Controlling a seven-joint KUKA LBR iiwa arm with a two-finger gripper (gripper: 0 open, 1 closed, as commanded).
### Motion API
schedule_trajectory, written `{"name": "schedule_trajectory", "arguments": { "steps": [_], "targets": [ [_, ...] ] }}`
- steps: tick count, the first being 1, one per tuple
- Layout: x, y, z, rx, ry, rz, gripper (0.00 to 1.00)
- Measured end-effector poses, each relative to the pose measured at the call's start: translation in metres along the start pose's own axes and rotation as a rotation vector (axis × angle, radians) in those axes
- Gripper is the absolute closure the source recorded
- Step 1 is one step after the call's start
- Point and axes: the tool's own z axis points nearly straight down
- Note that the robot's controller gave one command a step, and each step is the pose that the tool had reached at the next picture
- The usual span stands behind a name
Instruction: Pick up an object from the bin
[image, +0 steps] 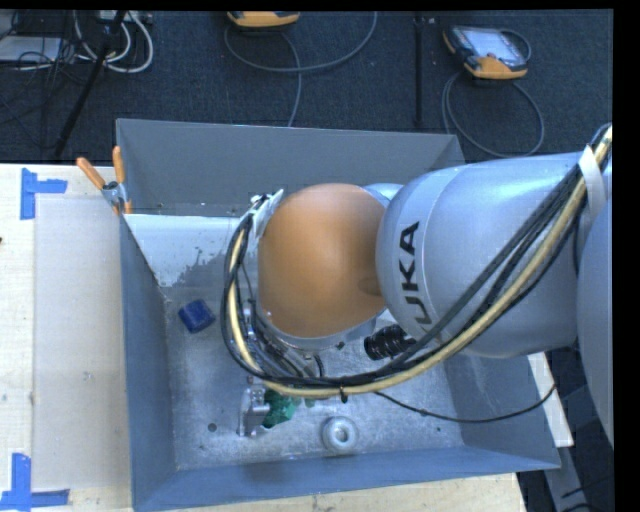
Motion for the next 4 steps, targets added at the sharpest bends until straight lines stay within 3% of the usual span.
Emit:
{"name": "schedule_trajectory", "arguments": {
  "steps": [1,2,3,4],
  "targets": [
    [-0.038,-0.07,0.109,-0.004,-0.01,-0.14,0.0],
    [-0.03,-0.138,0.112,-0.001,-0.011,-0.093,0.0],
    [-0.008,-0.154,0.113,-0.001,-0.008,-0.174,0.0],
    [-0.004,-0.158,0.119,-0.001,-0.021,-0.415,0.0]
  ]
}}
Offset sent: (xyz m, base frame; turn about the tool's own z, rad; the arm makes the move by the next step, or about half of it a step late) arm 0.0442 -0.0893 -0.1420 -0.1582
